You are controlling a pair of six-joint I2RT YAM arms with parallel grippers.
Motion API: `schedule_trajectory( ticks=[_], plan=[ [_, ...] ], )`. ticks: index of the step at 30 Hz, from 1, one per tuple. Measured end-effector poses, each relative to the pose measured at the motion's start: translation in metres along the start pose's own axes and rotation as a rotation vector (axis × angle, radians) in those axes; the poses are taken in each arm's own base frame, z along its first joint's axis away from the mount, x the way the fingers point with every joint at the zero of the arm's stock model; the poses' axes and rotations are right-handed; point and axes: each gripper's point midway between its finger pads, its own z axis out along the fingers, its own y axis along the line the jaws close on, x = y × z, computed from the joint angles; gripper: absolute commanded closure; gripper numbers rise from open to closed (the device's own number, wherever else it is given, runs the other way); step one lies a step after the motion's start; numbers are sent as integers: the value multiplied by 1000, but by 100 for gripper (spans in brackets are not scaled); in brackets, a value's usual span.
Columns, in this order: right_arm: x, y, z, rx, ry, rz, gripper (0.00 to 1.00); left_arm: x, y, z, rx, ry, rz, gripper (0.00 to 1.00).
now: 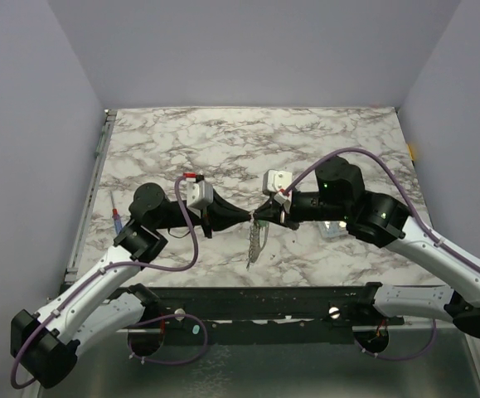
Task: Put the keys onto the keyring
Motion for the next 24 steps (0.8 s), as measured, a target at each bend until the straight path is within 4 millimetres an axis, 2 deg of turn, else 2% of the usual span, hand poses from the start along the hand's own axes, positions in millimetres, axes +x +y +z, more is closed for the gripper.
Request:
schedule_trajectory(
  ticks=[9,11,15,17,24],
  plan=[
    [-4,-1,7,-27,4,-9,85,6,1,4,12,17,-37,100],
    [-5,-1,7,-30,2,-11,79,7,2,4,11,20,-40,100],
    [-7,-1,6,-20,-9,-8,55,8,4,2,-10,32,-31,100],
    [-5,-2,2,-1,-15,-3,48,8,5,1,-27,41,-20,100],
    [6,-5,-21,116,-36,19,47,4,12,-2,-73,46,16,100]
  ],
)
